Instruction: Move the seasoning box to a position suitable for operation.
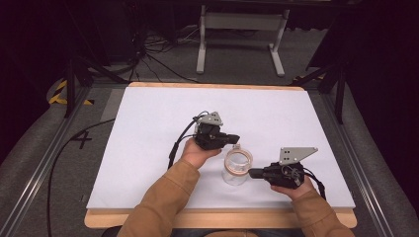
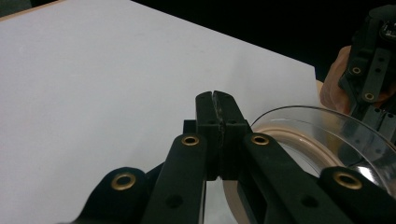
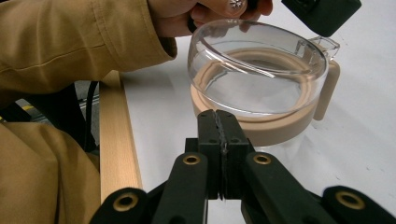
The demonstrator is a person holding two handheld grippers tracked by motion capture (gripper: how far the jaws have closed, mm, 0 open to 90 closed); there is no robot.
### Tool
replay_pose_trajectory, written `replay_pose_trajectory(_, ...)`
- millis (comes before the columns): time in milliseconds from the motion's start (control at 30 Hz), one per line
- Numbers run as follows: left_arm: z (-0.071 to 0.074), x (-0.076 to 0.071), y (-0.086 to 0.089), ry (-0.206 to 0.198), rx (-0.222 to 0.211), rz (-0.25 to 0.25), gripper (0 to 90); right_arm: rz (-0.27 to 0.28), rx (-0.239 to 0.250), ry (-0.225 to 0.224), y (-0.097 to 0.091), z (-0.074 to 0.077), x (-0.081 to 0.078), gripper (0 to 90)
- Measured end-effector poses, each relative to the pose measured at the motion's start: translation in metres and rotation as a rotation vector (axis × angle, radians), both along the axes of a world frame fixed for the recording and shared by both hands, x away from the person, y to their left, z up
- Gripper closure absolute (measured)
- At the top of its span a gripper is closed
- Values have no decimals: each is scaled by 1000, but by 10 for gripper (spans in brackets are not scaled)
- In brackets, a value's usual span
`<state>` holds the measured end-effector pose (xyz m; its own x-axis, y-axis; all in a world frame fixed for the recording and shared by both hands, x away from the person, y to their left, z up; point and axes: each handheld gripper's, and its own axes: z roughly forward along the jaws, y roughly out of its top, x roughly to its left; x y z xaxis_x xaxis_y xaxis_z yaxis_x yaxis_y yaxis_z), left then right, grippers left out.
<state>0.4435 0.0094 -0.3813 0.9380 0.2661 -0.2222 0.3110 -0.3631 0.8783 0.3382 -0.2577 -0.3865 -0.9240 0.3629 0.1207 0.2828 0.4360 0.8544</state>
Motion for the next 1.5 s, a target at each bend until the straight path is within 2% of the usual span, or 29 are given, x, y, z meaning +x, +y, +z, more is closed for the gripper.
replay_pose_trajectory(267,0,0,0,4,-4,-1,900,-17,14,8,1,1,0,895)
replay_pose_trajectory(333,0,-1,1,-9,-2,-7,899,-19,13,10,2,1,0,895)
replay_pose_trajectory(400,2,-2,5,-10,-36,-4,891,-22,14,5,3,1,0,895)
replay_pose_trajectory(433,2,-2,5,-10,-36,-4,874,-22,14,5,3,1,0,895)
replay_pose_trajectory(500,8,-1,14,-32,-57,24,872,-28,22,-9,2,2,-1,895)
replay_pose_trajectory(633,12,-1,22,-37,-63,47,872,-38,37,-27,1,4,-1,895)
replay_pose_trajectory(700,15,-2,27,-37,-82,68,872,-42,46,-32,2,5,-2,896)
replay_pose_trajectory(1000,25,-12,49,-77,-56,107,873,-49,74,-84,4,12,2,896)
replay_pose_trajectory(1067,26,-14,52,-75,-52,110,873,-50,77,-88,4,13,3,896)
replay_pose_trajectory(1133,27,-18,58,-85,-35,118,874,-47,83,-99,4,16,6,896)
replay_pose_trajectory(1500,25,-33,87,-79,-11,179,866,-47,131,-125,8,24,22,896)
